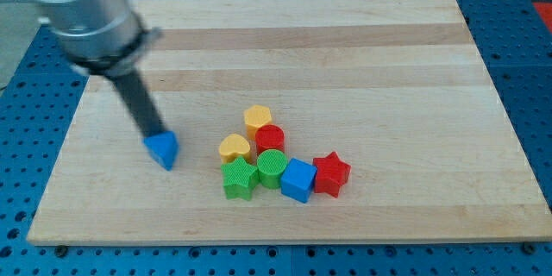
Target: Move the blue triangle towards yellow heart
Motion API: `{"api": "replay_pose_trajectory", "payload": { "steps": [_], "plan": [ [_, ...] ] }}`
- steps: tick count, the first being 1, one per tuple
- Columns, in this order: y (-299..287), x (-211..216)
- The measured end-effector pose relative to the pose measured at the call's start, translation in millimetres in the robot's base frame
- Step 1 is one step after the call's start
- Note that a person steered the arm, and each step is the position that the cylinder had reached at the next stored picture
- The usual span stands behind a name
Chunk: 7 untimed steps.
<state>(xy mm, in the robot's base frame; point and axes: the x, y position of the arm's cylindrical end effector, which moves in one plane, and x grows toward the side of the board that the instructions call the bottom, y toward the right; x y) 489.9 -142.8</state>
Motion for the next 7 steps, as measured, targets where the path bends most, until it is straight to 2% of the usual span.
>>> {"api": "replay_pose_trajectory", "payload": {
  "steps": [1, 2, 3, 4, 5, 7],
  "plan": [
    [27.9, 6.7],
    [-60.8, 6.4],
    [-77.5, 16.5],
    [-50.8, 62.7],
    [-12.8, 62.9],
    [-32.8, 47.6]
  ]
}}
